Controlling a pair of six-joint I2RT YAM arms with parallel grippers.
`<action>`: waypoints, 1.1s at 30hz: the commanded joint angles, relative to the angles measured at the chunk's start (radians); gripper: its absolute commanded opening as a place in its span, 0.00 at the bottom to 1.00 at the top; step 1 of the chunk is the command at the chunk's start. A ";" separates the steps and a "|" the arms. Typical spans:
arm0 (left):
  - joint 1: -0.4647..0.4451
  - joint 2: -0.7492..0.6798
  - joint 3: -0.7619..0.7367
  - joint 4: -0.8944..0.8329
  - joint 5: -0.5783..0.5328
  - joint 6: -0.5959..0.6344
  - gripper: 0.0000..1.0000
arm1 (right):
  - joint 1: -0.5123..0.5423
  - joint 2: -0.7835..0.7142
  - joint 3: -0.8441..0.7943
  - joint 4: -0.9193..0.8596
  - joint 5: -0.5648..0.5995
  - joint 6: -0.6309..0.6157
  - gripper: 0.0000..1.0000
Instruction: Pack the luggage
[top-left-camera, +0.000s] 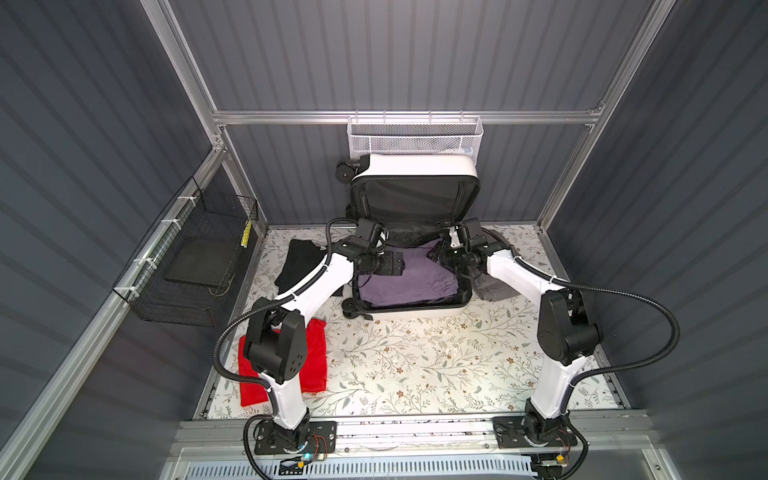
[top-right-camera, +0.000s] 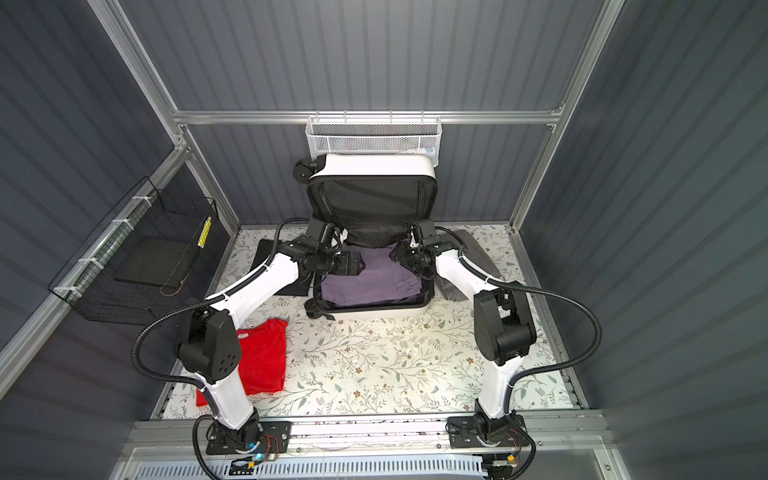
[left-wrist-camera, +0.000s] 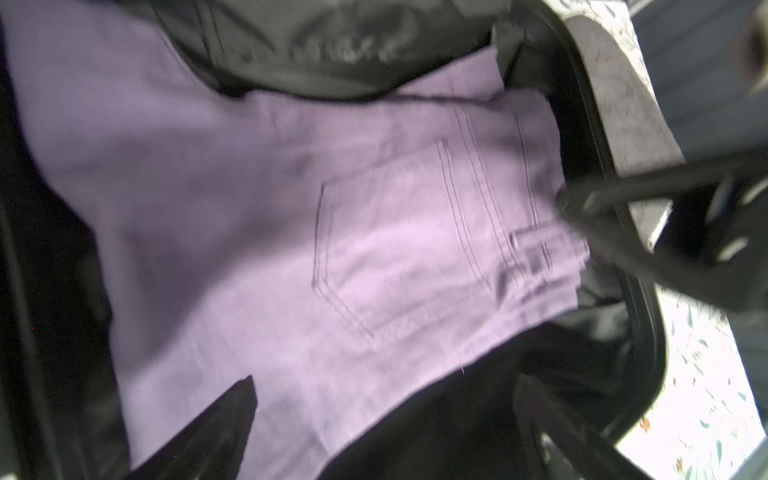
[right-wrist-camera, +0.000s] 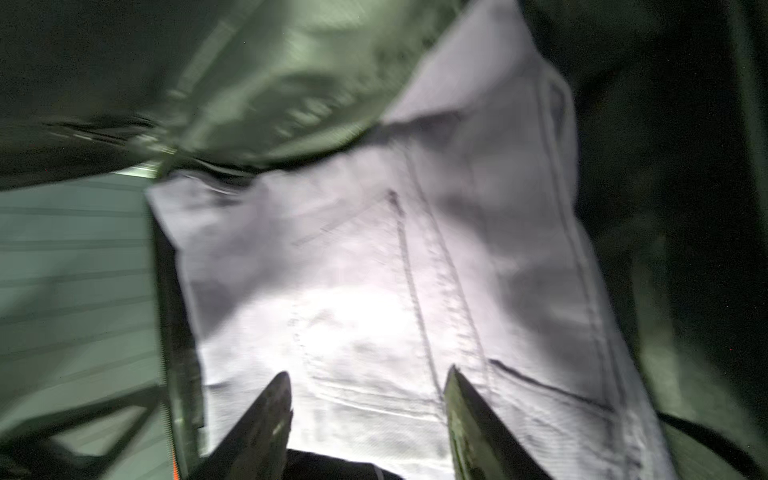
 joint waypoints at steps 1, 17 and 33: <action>0.012 0.010 -0.081 0.024 0.026 -0.037 1.00 | -0.003 0.015 -0.003 -0.024 -0.012 -0.007 0.60; 0.011 0.005 -0.088 0.035 0.064 -0.047 1.00 | -0.067 0.004 -0.080 -0.022 0.011 0.065 0.63; 0.145 0.176 0.513 -0.211 0.087 0.046 1.00 | -0.139 0.012 0.350 -0.142 -0.225 -0.054 0.63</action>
